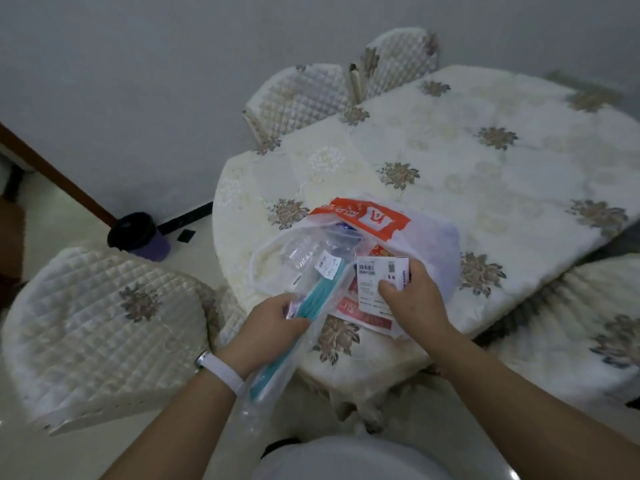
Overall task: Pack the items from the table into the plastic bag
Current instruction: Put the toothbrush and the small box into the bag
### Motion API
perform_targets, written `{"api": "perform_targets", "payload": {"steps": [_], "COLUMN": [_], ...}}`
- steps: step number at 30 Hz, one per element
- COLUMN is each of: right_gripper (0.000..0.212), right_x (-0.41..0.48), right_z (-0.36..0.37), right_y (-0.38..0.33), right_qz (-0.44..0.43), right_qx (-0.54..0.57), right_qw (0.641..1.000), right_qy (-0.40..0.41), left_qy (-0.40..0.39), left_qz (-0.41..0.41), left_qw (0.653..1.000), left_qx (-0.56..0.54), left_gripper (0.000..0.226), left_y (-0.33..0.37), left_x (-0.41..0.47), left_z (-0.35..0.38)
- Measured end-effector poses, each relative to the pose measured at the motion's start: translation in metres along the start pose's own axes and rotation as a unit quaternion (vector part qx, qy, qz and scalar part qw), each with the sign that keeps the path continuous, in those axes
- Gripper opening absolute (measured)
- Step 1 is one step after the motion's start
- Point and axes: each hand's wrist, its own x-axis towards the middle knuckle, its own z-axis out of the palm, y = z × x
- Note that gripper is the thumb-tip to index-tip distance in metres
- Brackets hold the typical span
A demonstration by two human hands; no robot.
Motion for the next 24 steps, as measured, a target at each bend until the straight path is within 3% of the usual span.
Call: {"api": "perform_targets", "payload": {"steps": [5,10,13,17,24], "right_gripper": [0.041,0.025,0.024,0.023,0.022], "right_x": [0.003,0.007,0.009,0.015,0.021], "right_z": [0.014,0.022,0.027,0.031,0.047], "right_y": [0.006,0.005,0.002,-0.002,-0.013], "right_qz": [0.045,0.095,0.122,0.177,0.178], "right_qx": [0.028,0.016,0.009,0.014,0.002], "right_qw": [0.998,0.990,0.979,0.954,0.909], "right_qy": [0.032,0.106,0.166,0.241,0.376], "left_qy": [-0.061,-0.116,-0.153,-0.178,-0.268], "left_qz": [0.039,0.076,0.113,0.172,0.267], "left_qw": [0.996,0.987,0.978,0.967,0.922], "left_qx": [0.053,0.084,0.081,0.063,0.083], "left_gripper": [0.019,0.025,0.011,0.036,0.040], "left_y": [0.005,0.011,0.016,0.018,0.017], "left_x": [0.044,0.090,0.112,0.133,0.167], "left_z": [-0.013,-0.024,-0.034,-0.044,-0.033]}}
